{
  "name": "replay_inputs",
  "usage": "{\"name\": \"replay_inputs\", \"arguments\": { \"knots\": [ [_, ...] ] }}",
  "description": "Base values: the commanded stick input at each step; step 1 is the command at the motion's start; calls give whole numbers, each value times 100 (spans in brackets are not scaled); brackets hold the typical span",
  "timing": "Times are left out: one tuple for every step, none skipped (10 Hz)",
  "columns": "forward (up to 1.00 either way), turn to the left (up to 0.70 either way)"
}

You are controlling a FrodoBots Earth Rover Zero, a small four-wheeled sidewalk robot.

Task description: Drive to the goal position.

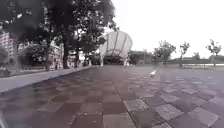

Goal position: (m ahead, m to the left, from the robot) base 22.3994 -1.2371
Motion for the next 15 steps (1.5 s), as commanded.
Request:
{"name": "replay_inputs", "arguments": {
  "knots": [
    [100, 0],
    [100, 0],
    [100, 0],
    [100, 0],
    [100, 0],
    [100, 0],
    [100, 0],
    [100, 0],
    [100, 0],
    [100, 0],
    [100, 0],
    [100, 0],
    [100, 0],
    [100, 0],
    [100, 0]
  ]
}}
